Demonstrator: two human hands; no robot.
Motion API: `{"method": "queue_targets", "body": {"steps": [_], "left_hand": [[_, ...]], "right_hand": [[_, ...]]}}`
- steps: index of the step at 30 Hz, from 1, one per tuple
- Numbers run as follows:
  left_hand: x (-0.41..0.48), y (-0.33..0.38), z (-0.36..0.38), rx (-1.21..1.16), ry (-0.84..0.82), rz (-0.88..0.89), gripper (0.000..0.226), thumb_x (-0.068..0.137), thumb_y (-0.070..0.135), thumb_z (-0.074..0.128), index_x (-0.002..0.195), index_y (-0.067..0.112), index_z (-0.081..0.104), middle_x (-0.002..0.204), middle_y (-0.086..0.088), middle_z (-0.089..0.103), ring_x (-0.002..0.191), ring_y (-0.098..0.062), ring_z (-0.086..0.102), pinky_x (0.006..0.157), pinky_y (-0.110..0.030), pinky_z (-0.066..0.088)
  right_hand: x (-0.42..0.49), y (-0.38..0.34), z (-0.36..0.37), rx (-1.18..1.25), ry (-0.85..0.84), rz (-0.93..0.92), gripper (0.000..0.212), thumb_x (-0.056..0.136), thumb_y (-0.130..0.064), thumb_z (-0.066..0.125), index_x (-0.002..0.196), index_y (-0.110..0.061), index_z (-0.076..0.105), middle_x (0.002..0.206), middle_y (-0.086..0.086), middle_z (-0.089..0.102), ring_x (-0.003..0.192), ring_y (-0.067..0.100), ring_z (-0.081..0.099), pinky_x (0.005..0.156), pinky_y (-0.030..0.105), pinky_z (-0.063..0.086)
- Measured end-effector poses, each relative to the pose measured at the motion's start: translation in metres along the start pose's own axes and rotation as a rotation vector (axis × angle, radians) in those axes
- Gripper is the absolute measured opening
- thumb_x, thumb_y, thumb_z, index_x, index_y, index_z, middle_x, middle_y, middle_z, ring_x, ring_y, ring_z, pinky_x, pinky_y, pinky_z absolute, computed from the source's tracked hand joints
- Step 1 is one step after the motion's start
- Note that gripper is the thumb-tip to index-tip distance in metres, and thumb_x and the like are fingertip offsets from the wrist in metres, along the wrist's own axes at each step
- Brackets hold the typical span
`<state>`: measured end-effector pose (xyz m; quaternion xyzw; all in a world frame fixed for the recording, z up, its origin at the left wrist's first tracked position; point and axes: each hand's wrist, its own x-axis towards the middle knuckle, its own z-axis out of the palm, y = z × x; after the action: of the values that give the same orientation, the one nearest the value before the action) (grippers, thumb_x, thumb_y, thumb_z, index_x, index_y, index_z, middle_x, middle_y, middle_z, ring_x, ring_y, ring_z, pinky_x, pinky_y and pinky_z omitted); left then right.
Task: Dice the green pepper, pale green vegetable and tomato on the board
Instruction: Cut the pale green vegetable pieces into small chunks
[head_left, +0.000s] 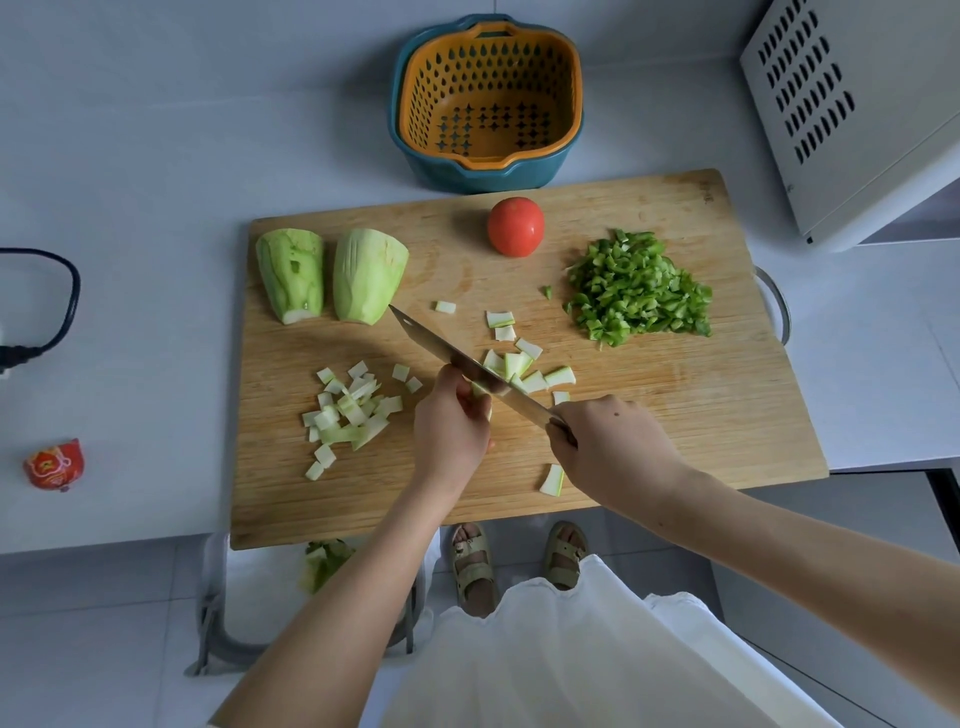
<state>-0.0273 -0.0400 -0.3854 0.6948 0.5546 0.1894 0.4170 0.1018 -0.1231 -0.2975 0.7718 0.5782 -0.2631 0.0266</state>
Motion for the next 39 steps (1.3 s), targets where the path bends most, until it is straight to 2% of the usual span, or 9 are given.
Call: {"method": "queue_targets", "body": {"steps": [6,10,14,18,21,25,27,36,39], "left_hand": [[-0.001,0.003,-0.003,-0.027,-0.009,-0.028,0.03,0.09,0.006,0.059,0.074,0.022,0.039,0.062,0.0,0.057,0.047,-0.014,0.062,0.048,-0.037,0.055],[-0.004,0.003,-0.003,-0.095,-0.005,-0.03,0.033,0.09,0.007,0.06,0.071,0.025,0.039,0.069,-0.004,0.058,0.053,-0.017,0.063,0.044,-0.027,0.053],[-0.011,-0.001,-0.001,-0.12,0.024,0.049,0.033,0.089,0.004,0.061,0.074,0.025,0.04,0.066,0.001,0.056,0.054,-0.009,0.059,0.044,-0.017,0.049],[-0.01,-0.006,0.0,-0.099,-0.007,0.075,0.017,0.09,0.005,0.06,0.08,0.011,0.048,0.07,-0.001,0.057,0.058,-0.013,0.061,0.046,-0.021,0.053],[-0.009,-0.009,0.001,-0.058,-0.003,0.12,0.017,0.09,0.008,0.06,0.08,0.015,0.049,0.07,-0.002,0.056,0.061,-0.016,0.061,0.046,-0.025,0.055],[-0.009,-0.013,0.003,-0.058,0.01,0.107,0.016,0.088,0.011,0.063,0.079,0.012,0.051,0.072,-0.005,0.058,0.065,-0.019,0.062,0.048,-0.033,0.057],[-0.009,-0.014,0.004,-0.074,0.017,0.098,0.015,0.088,0.013,0.063,0.08,0.012,0.051,0.073,-0.006,0.059,0.064,-0.02,0.063,0.048,-0.034,0.057],[-0.01,-0.017,0.0,-0.033,0.007,0.217,0.014,0.089,0.011,0.062,0.079,0.011,0.053,0.072,0.001,0.056,0.061,-0.013,0.061,0.046,-0.015,0.051],[-0.009,-0.021,0.002,-0.006,0.017,0.247,0.015,0.089,0.01,0.063,0.078,0.005,0.054,0.071,-0.001,0.055,0.06,-0.015,0.061,0.045,-0.017,0.052]], "right_hand": [[0.006,-0.003,0.001,-0.011,0.002,-0.003,0.028,0.098,-0.024,0.033,0.073,-0.016,0.04,0.057,-0.004,0.035,0.047,0.013,0.031,0.042,0.025,0.02],[0.021,-0.004,0.016,0.052,-0.022,0.005,0.027,0.097,-0.022,0.035,0.073,-0.014,0.044,0.058,-0.003,0.037,0.058,0.023,0.044,0.043,0.026,0.024],[0.023,-0.001,0.017,0.085,-0.011,-0.008,0.03,0.096,-0.021,0.037,0.067,-0.016,0.04,0.058,-0.003,0.038,0.059,0.023,0.044,0.045,0.028,0.026],[0.01,0.002,0.006,0.024,0.02,-0.048,0.028,0.097,-0.023,0.034,0.072,-0.015,0.044,0.057,-0.004,0.038,0.052,0.018,0.038,0.043,0.026,0.022],[0.005,0.003,0.002,-0.02,0.011,-0.074,0.027,0.098,-0.024,0.033,0.077,-0.015,0.047,0.058,-0.004,0.039,0.055,0.02,0.042,0.043,0.025,0.023],[0.01,0.0,0.006,-0.051,0.005,-0.07,0.027,0.098,-0.024,0.032,0.076,-0.016,0.044,0.058,-0.004,0.037,0.049,0.015,0.035,0.043,0.026,0.022],[0.017,-0.001,0.013,-0.032,-0.003,-0.06,0.026,0.097,-0.023,0.033,0.076,-0.015,0.046,0.058,-0.004,0.037,0.053,0.02,0.041,0.043,0.026,0.023],[0.007,0.006,0.006,-0.002,0.023,-0.065,0.026,0.097,-0.024,0.035,0.074,-0.016,0.045,0.057,-0.004,0.038,0.052,0.019,0.039,0.043,0.026,0.023],[0.005,0.004,0.004,-0.034,0.008,-0.065,0.027,0.098,-0.024,0.033,0.074,-0.017,0.044,0.056,-0.005,0.037,0.048,0.015,0.034,0.043,0.025,0.023]]}}
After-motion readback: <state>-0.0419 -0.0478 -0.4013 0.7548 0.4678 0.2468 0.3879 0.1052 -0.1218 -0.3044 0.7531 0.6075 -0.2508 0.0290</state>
